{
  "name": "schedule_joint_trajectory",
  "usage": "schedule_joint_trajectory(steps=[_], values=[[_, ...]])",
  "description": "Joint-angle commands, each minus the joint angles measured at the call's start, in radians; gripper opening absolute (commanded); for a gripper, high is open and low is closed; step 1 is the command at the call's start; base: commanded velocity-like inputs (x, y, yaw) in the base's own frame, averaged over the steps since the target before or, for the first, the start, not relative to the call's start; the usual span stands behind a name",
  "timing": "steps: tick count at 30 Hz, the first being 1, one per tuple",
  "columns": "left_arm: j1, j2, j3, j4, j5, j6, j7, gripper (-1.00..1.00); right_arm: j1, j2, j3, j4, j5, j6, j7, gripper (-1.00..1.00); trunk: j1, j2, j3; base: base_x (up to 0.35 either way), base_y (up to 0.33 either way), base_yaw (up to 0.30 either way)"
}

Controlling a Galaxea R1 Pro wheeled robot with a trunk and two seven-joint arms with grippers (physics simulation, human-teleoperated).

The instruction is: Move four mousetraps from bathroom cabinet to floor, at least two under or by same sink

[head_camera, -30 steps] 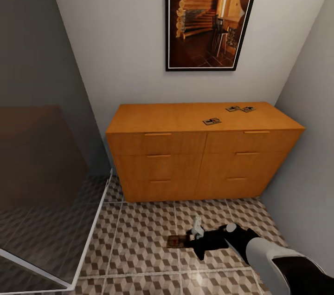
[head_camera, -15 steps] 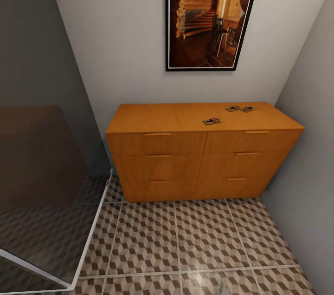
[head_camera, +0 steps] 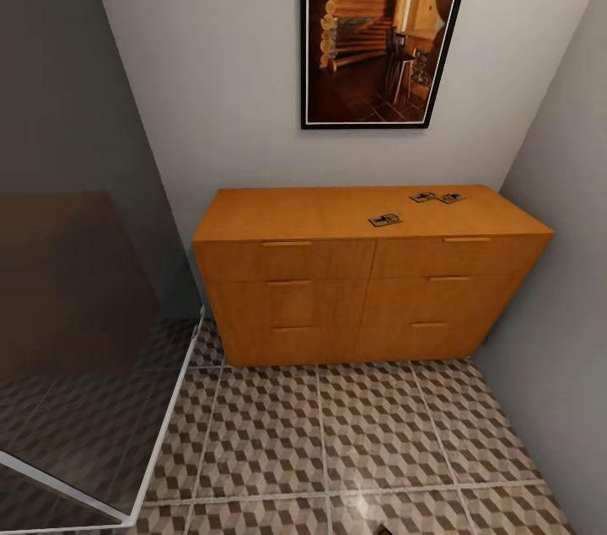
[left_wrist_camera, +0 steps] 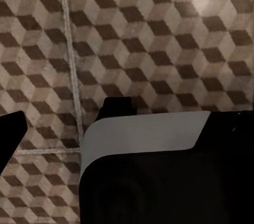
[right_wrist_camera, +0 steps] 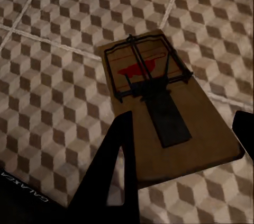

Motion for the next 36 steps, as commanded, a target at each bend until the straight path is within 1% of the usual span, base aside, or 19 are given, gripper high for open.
schedule_joint_trajectory(steps=[1, 2, 3, 4, 5, 6, 7, 9, 10, 12, 16, 22, 25, 28, 31, 36], values=[[0.0, 0.0, -0.005, -0.005, 0.0, -0.003, 0.006, 1.0, 0.0, 0.007, 0.007, 0.0, -0.036, -0.003, -0.013, -1.0, 0.0, 0.0, -0.001, 0.0, 0.0, 0.0], [0.0, 0.001, -0.005, -0.015, 0.0, -0.003, 0.006, 1.0, 0.001, 0.024, 0.007, -0.002, -0.102, -0.004, -0.046, -1.0, 0.0, 0.0, -0.001, 0.0, 0.0, 0.0], [0.0, 0.002, -0.006, -0.02, 0.0, -0.003, 0.006, 1.0, 0.002, 0.034, 0.007, -0.002, -0.134, -0.005, -0.067, -1.0, 0.0, 0.0, -0.001, 0.0, 0.0, 0.0], [0.0, 0.004, -0.006, -0.026, 0.0, -0.003, 0.006, 1.0, 0.002, 0.054, 0.007, -0.004, -0.192, -0.006, -0.118, -1.0, 0.0, 0.0, -0.001, 0.0, 0.0, 0.0], [0.0, 0.005, -0.006, -0.028, 0.0, -0.003, 0.006, 1.0, 0.003, 0.063, 0.007, -0.007, -0.217, -0.007, -0.148, -1.0, 0.0, 0.0, -0.001, 0.0, 0.0, 0.0], [0.0, 0.007, -0.006, -0.032, 0.0, -0.003, 0.006, 1.0, 0.003, 0.077, 0.008, -0.012, -0.254, -0.009, -0.215, -1.0, 0.0, 0.0, -0.001, 0.0, 0.0, 0.0], [0.0, 0.009, -0.006, -0.033, 0.0, -0.003, 0.006, 1.0, 0.003, 0.087, 0.008, -0.016, -0.278, -0.013, -0.286, -1.0, 0.0, 0.0, -0.001, 0.0, 0.0, 0.0], [0.0, 0.01, -0.006, -0.033, 0.0, -0.003, 0.006, 1.0, 0.003, 0.093, 0.008, -0.021, -0.293, -0.023, -0.353, -1.0, 0.0, 0.0, -0.001, 0.0, 0.0, 0.0], [0.0, 0.012, -0.006, -0.033, 0.0, -0.003, 0.006, 1.0, 0.003, 0.097, 0.008, -0.03, -0.303, -0.032, -0.405, -1.0, 0.0, 0.0, -0.001, 0.0, 0.0, 0.0], [0.0, 0.015, -0.006, -0.032, 0.001, -0.003, 0.006, 1.0, 0.003, 0.1, 0.009, -0.051, -0.311, -0.042, -0.451, -1.0, 0.0, 0.0, -0.001, 0.0, 0.0, 0.0], [0.0, 0.027, -0.007, -0.032, 0.002, -0.006, 0.006, 1.0, 0.003, 0.102, 0.009, -0.121, -0.318, -0.049, -0.488, -1.0, 0.0, 0.0, -0.001, 0.0, 0.0, 0.0], [0.0, 0.032, -0.008, -0.03, 0.004, -0.033, 0.006, 1.0, 0.003, 0.103, 0.011, -0.158, -0.321, -0.058, -0.498, -1.0, 0.0, 0.0, -0.001, 0.0, 0.0, 0.0], [0.0, 0.033, -0.009, -0.03, 0.005, -0.042, 0.006, 1.0, 0.003, 0.103, 0.012, -0.163, -0.322, -0.088, -0.498, -1.0, 0.0, 0.0, -0.001, 0.0, 0.0, 0.0], [0.0, 0.033, -0.009, -0.029, 0.006, -0.047, 0.006, 1.0, 0.003, 0.102, 0.013, -0.163, -0.322, -0.163, -0.498, -1.0, 0.0, 0.0, -0.001, 0.0, 0.0, 0.0], [0.0, 0.033, -0.009, -0.023, 0.006, -0.052, 0.006, 1.0, 0.003, 0.104, 0.014, -0.158, -0.322, -0.207, -0.498, -1.0, 0.0, 0.0, -0.001, 0.0, 0.0, 0.0], [0.0, 0.034, -0.009, -0.007, 0.007, -0.071, 0.006, 1.0, 0.003, 0.105, 0.015, -0.147, -0.321, -0.228, -0.493, -1.0, 0.0, 0.0, -0.001, 0.0, 0.0, 0.0]])
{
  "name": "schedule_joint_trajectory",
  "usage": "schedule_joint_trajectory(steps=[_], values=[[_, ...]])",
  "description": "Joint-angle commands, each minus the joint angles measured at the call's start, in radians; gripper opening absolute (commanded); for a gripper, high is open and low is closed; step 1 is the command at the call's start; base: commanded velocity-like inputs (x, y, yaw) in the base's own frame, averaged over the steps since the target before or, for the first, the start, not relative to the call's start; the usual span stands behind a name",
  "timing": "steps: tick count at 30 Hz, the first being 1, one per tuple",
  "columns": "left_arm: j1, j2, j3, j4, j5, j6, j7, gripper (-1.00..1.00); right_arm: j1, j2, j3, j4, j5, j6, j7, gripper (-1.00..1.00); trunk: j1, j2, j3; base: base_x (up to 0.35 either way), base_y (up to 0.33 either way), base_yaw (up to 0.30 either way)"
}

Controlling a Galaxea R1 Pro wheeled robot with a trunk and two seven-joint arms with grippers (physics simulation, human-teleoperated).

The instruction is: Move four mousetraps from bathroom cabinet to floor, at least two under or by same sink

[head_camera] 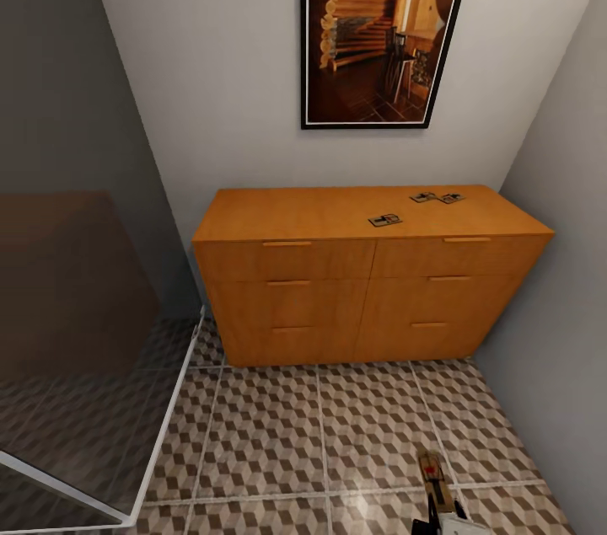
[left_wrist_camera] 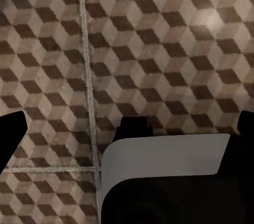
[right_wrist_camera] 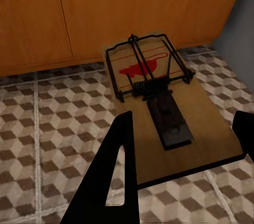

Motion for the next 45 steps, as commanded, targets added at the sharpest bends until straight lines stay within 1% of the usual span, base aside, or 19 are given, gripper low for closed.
schedule_joint_trajectory(steps=[1, 9, 17, 23, 25, 26, 28, 29, 30, 32, 34, 35, 36, 38, 39, 41, 43, 44, 45], values=[[-0.001, 0.0, -0.006, 0.002, 0.0, -0.005, 0.006, 1.0, -0.001, 0.0, 0.007, 0.004, -0.01, -0.004, 0.002, -1.0, 0.0, 0.0, -0.001, 0.0, 0.0, 0.0], [-0.001, 0.001, -0.006, 0.008, 0.0, -0.013, 0.006, 1.0, -0.001, 0.0, 0.007, 0.057, -0.009, -0.009, 0.054, -1.0, 0.0, 0.0, -0.001, 0.0, 0.0, 0.0], [-0.001, -0.006, 0.0, -0.009, -0.001, -0.011, 0.007, 1.0, -0.001, 0.001, 0.007, 0.062, -0.009, -0.01, 0.064, -1.0, 0.0, 0.0, -0.001, 0.0, 0.0, 0.0], [-0.001, -0.031, 0.002, -0.088, -0.004, 0.01, 0.015, 1.0, -0.001, 0.001, 0.007, 0.065, -0.009, -0.009, 0.065, -1.0, 0.0, 0.0, -0.001, 0.0, 0.0, 0.0], [-0.001, -0.039, 0.002, -0.129, -0.004, 0.049, 0.017, 1.0, -0.001, 0.001, 0.007, 0.066, -0.009, -0.009, 0.065, -1.0, 0.0, 0.0, -0.001, 0.0, 0.0, 0.0], [-0.001, -0.043, 0.002, -0.165, -0.004, 0.097, 0.017, 1.0, -0.001, 0.001, 0.007, 0.067, -0.009, -0.009, 0.065, -1.0, 0.0, 0.0, -0.001, 0.0, 0.0, 0.0], [-0.001, -0.049, 0.002, -0.213, -0.004, 0.158, 0.017, 1.0, -0.001, 0.0, 0.007, 0.07, -0.009, -0.009, 0.065, -1.0, 0.0, 0.0, -0.001, 0.0, 0.0, 0.0], [-0.001, -0.055, 0.002, -0.274, -0.003, 0.228, 0.016, 1.0, -0.001, 0.0, 0.007, 0.073, -0.008, -0.009, 0.065, -1.0, 0.0, 0.0, -0.001, 0.0, 0.0, 0.0], [-0.001, -0.058, 0.002, -0.307, -0.002, 0.265, 0.016, 1.0, -0.001, 0.0, 0.007, 0.074, -0.009, -0.008, 0.065, -1.0, 0.0, 0.0, -0.001, 0.0, 0.0, 0.0], [-0.001, -0.072, 0.001, -0.449, -0.001, 0.414, 0.014, 1.0, -0.001, 0.0, 0.007, 0.077, -0.009, -0.008, 0.065, -1.0, 0.0, 0.0, -0.001, 0.0, 0.0, 0.0], [-0.001, -0.08, 0.001, -0.519, -0.001, 0.483, 0.014, 1.0, -0.001, 0.0, 0.007, 0.077, -0.009, -0.008, 0.065, -1.0, 0.0, 0.0, -0.001, 0.0, 0.0, 0.0], [-0.001, -0.089, -0.001, -0.584, -0.001, 0.544, 0.013, 1.0, -0.001, 0.0, 0.007, 0.078, -0.008, -0.008, 0.065, -1.0, 0.0, 0.0, -0.001, 0.0, 0.0, 0.0], [-0.001, -0.093, -0.003, -0.615, -0.001, 0.571, 0.013, 1.0, -0.001, 0.0, 0.007, 0.078, -0.008, -0.008, 0.065, -1.0, 0.0, 0.0, -0.001, 0.0, 0.0, 0.0], [-0.002, -0.108, -0.013, -0.726, -0.001, 0.664, 0.013, 1.0, -0.001, 0.0, 0.007, 0.078, -0.008, -0.008, 0.065, -1.0, 0.0, 0.0, -0.001, 0.0, 0.0, 0.0], [-0.002, -0.111, -0.016, -0.752, -0.001, 0.684, 0.014, 1.0, -0.001, 0.0, 0.007, 0.078, -0.009, -0.008, 0.065, -1.0, 0.0, 0.0, -0.001, 0.0, 0.0, 0.0], [-0.002, -0.118, -0.033, -0.831, -0.001, 0.74, 0.015, 1.0, -0.001, 0.0, 0.007, 0.078, -0.008, -0.008, 0.065, -1.0, 0.0, 0.0, -0.001, 0.0, 0.0, 0.0], [-0.004, -0.124, -0.059, -0.936, -0.001, 0.823, 0.015, 1.0, -0.001, 0.001, 0.008, 0.078, -0.008, -0.008, 0.065, -1.0, 0.0, 0.0, -0.001, 0.0, 0.0, 0.0], [-0.005, -0.125, -0.064, -0.962, -0.001, 0.846, 0.015, 1.0, -0.001, 0.001, 0.008, 0.078, -0.008, -0.008, 0.065, -1.0, 0.0, 0.0, -0.001, 0.0, 0.0, 0.0], [-0.007, -0.128, -0.072, -1.014, -0.001, 0.893, 0.014, 1.0, -0.001, 0.001, 0.008, 0.078, -0.008, -0.008, 0.065, -1.0, 0.0, 0.0, -0.001, 0.0, 0.0, 0.0]])
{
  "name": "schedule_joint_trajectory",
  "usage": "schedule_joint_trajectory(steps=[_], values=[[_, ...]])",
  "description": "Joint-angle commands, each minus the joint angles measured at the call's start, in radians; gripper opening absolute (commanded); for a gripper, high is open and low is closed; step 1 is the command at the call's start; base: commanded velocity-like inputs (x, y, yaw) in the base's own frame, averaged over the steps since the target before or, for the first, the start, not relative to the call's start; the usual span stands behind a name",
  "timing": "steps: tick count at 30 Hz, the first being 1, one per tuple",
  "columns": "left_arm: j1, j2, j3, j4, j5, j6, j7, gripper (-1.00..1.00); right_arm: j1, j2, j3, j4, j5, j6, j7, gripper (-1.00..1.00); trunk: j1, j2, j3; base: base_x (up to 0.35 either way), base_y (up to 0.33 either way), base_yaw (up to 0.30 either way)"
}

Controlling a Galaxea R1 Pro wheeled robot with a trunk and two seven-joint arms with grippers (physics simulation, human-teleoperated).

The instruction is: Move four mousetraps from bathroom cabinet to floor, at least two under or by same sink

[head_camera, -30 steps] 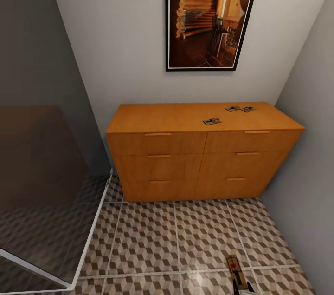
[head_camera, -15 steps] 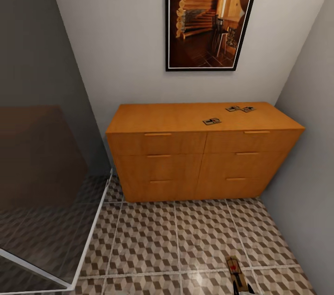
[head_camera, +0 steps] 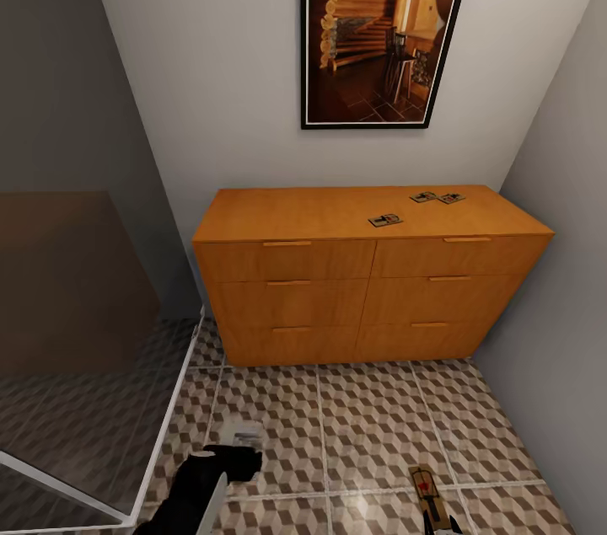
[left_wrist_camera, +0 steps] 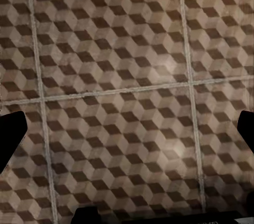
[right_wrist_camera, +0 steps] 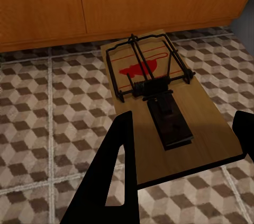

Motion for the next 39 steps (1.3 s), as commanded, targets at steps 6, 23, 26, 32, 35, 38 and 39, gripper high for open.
schedule_joint_trajectory(steps=[6, 23, 26, 32, 35, 38, 39], values=[[-0.04, -0.008, -0.016, -0.178, 0.001, 0.17, 0.001, 1.0, -0.001, 0.0, 0.007, 0.0, -0.01, -0.002, -0.001, -1.0, 0.0, 0.0, -0.001, 0.0, 0.0, 0.0], [-0.541, -0.016, -0.018, -0.13, 0.137, 0.283, 0.005, 1.0, -0.001, 0.0, 0.007, 0.0, -0.01, -0.002, -0.001, -1.0, 0.0, 0.0, -0.001, 0.0, 0.0, 0.0], [-0.644, -0.016, -0.019, -0.06, 0.185, 0.284, 0.005, 1.0, -0.001, 0.0, 0.007, 0.0, -0.01, -0.002, -0.001, -1.0, 0.0, 0.0, -0.001, 0.0, 0.0, 0.0], [-0.796, -0.017, -0.019, 0.07, 0.266, 0.285, 0.005, 1.0, -0.001, 0.0, 0.007, 0.001, -0.01, -0.002, -0.001, -1.0, 0.0, 0.0, -0.001, 0.0, 0.0, 0.0], [-0.824, -0.02, -0.022, 0.089, 0.297, 0.285, 0.005, 1.0, -0.001, 0.0, 0.007, 0.001, -0.01, -0.002, -0.001, -1.0, 0.0, 0.0, -0.001, 0.0, 0.0, 0.0], [-0.833, -0.021, -0.045, 0.101, 0.31, 0.287, 0.004, 1.0, -0.001, 0.0, 0.007, 0.001, -0.01, -0.002, -0.001, -1.0, 0.0, 0.0, -0.001, 0.0, 0.0, 0.0], [-0.836, -0.021, -0.082, 0.111, 0.315, 0.288, 0.003, 1.0, -0.001, 0.0, 0.007, 0.001, -0.01, -0.002, -0.001, -1.0, 0.0, 0.0, -0.001, 0.0, 0.0, 0.0]])
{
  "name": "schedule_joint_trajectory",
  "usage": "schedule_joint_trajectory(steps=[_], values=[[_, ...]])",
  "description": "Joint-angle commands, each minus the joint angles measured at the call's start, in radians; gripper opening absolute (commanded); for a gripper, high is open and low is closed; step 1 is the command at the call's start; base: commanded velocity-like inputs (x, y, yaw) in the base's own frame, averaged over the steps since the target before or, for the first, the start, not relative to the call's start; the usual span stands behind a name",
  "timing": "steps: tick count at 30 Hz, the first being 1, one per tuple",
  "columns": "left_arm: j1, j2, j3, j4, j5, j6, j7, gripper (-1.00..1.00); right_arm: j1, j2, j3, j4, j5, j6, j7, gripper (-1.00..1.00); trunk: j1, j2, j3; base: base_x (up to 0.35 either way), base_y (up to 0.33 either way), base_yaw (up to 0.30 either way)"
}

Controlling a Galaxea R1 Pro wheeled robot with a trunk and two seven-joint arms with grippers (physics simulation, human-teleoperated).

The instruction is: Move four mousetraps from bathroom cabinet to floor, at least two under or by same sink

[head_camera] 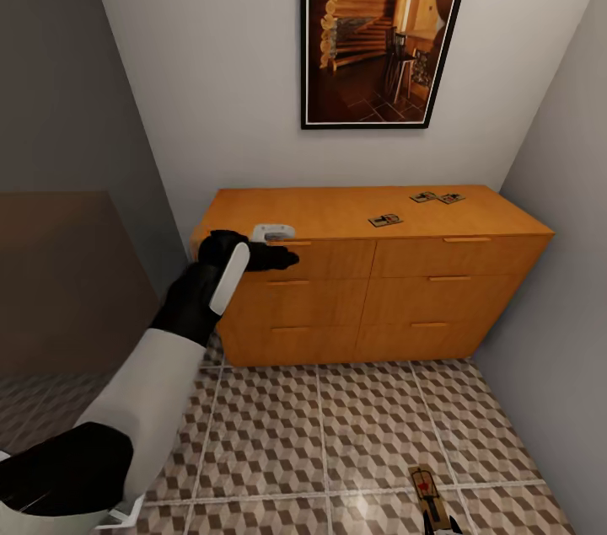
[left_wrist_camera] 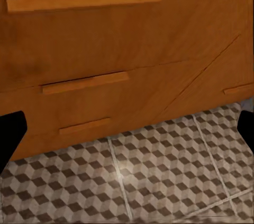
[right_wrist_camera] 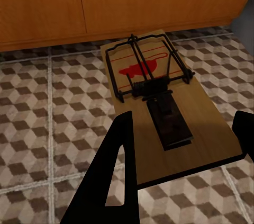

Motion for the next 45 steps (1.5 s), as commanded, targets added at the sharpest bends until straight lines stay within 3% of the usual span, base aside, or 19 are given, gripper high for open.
schedule_joint_trajectory(steps=[1, 4, 7, 10, 23, 34, 45], values=[[-0.002, 0.0, -0.024, 0.004, 0.01, 0.004, 0.01, 1.0, -0.001, 0.0, 0.007, 0.0, -0.01, -0.003, 0.0, -1.0, 0.0, 0.0, -0.001, 0.0, 0.0, 0.0], [-0.005, 0.0, -0.103, 0.01, 0.014, 0.005, 0.009, 1.0, -0.001, 0.0, 0.007, 0.0, -0.01, -0.003, 0.0, -1.0, 0.0, 0.0, -0.001, 0.0, 0.0, 0.0], [-0.006, 0.001, -0.143, -0.006, 0.016, 0.007, 0.008, 1.0, -0.001, 0.0, 0.007, 0.0, -0.01, -0.003, 0.0, -1.0, 0.0, 0.0, -0.001, 0.0, 0.0, 0.0], [-0.007, 0.002, -0.159, -0.029, 0.017, 0.008, 0.008, 1.0, -0.001, -0.001, 0.007, 0.0, -0.01, -0.003, 0.0, -1.0, 0.0, 0.0, -0.001, 0.0, 0.0, 0.0], [-0.007, 0.013, -0.176, -0.091, 0.017, 0.013, 0.001, 1.0, -0.001, -0.001, 0.007, 0.0, -0.01, -0.003, 0.0, -1.0, 0.0, 0.0, -0.001, 0.0, 0.0, 0.0], [-0.007, 0.043, -0.241, -0.162, 0.017, 0.015, 0.0, 1.0, -0.001, -0.001, 0.007, 0.0, -0.01, -0.004, 0.0, -1.0, 0.0, 0.0, -0.001, 0.0, 0.0, 0.0], [-0.007, 0.046, -0.251, -0.167, 0.017, 0.015, 0.0, 1.0, -0.001, 0.013, 0.007, 0.0, -0.01, -0.005, 0.0, -1.0, 0.0, 0.0, -0.001, 0.196, 0.0, -0.011]])
